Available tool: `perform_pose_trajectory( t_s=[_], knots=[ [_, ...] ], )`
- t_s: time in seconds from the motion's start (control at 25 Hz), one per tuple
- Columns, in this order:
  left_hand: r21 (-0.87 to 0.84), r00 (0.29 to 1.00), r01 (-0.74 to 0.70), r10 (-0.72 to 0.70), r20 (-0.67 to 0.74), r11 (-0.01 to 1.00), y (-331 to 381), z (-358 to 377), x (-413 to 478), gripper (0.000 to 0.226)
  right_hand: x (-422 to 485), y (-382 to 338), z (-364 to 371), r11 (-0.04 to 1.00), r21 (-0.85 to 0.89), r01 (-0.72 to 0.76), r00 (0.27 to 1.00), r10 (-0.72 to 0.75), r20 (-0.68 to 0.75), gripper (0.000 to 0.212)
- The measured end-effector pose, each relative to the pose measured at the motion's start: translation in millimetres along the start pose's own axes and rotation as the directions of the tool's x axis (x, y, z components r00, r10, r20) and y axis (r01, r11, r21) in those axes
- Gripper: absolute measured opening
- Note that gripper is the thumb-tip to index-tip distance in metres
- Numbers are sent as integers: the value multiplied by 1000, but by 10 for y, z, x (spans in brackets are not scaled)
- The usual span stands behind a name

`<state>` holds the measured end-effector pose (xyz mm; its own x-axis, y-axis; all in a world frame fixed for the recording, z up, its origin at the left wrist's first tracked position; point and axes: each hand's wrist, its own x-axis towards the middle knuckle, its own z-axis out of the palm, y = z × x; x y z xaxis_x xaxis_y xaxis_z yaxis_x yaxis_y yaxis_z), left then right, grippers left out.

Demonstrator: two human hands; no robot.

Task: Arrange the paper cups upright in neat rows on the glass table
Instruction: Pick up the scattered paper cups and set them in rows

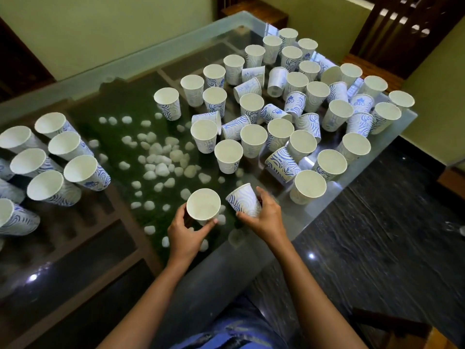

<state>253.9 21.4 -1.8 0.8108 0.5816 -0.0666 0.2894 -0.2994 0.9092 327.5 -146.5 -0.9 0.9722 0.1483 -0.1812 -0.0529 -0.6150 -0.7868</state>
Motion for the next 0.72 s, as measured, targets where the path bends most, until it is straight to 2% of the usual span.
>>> perform_pose_trajectory(
  t_s=[0.16, 0.48, 0.72],
  knots=[
    [-31, 996, 47, -49, -69, 998, -116, -228, 19, 61, -93, -179, 264, 994, 95, 48, 999, -50, 17, 74],
    [-52, 956, 132, -142, -258, 990, -459, -1142, 100, 61, -319, -772, 1106, 951, 288, 112, 954, -184, 237, 68],
    [-63, 883, 250, -254, -395, 966, -782, -1835, 359, 72, -223, -1311, 1856, 945, 268, 187, 908, -271, 320, 64]
  ],
)
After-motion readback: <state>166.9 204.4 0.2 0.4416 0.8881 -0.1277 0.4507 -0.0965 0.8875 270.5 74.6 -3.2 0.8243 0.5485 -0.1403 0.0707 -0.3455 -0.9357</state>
